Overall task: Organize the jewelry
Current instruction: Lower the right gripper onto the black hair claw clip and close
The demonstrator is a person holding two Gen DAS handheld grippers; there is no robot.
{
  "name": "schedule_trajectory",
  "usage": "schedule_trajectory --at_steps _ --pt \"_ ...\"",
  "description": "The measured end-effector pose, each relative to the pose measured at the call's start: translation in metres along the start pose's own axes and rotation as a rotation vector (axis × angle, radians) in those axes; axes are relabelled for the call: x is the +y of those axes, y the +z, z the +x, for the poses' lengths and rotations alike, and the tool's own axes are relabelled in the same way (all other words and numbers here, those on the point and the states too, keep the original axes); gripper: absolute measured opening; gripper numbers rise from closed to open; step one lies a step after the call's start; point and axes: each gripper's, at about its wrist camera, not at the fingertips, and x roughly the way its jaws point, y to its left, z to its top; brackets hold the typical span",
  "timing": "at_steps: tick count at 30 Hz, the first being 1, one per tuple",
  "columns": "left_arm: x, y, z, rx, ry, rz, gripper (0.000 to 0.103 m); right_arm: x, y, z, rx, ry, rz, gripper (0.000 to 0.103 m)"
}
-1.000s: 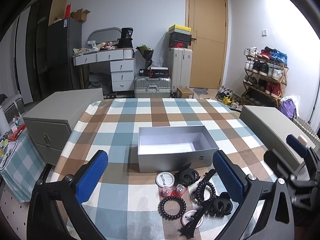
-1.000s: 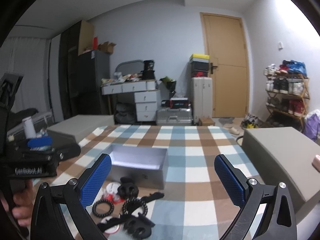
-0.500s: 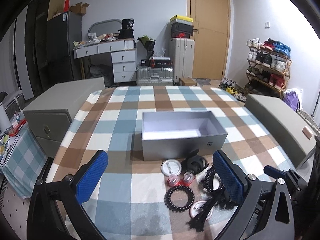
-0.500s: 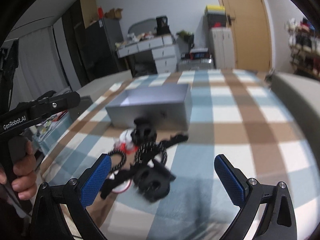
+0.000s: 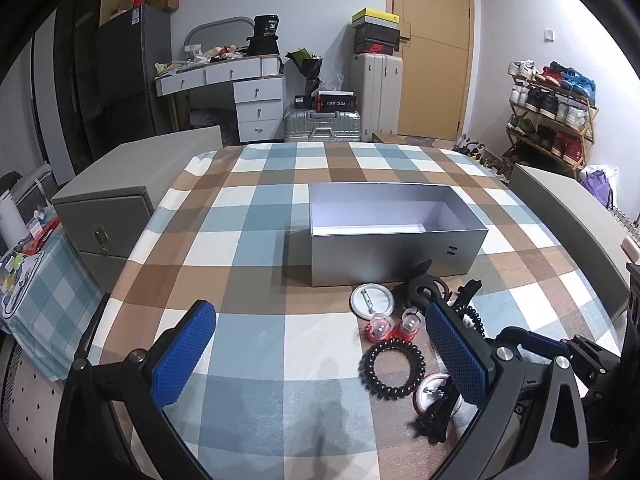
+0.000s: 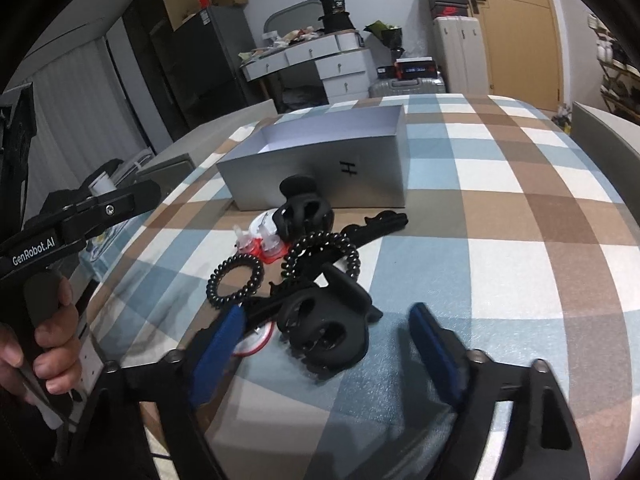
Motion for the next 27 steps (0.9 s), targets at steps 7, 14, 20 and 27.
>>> schedule_trajectory --at_steps 7,14,20,27 --pt "0.004 -0.001 0.002 0.001 -0.003 -0.005 0.102 -0.002 -0.002 0.001 0.012 0.02 0.002 0.046" --pt "0.003 -0.001 0.004 0.005 -0.005 0.0 0.102 -0.007 -0.003 -0.008 -0.019 0.041 0.023 0.046" --pt "0.0 -0.001 0.006 0.02 -0.035 0.013 0.102 -0.013 -0.002 -0.016 -0.047 0.035 0.05 0.046" --pt "-0.01 -0.005 0.013 0.077 -0.094 0.041 0.102 -0.022 0.0 -0.028 -0.092 0.018 0.075 0.046"
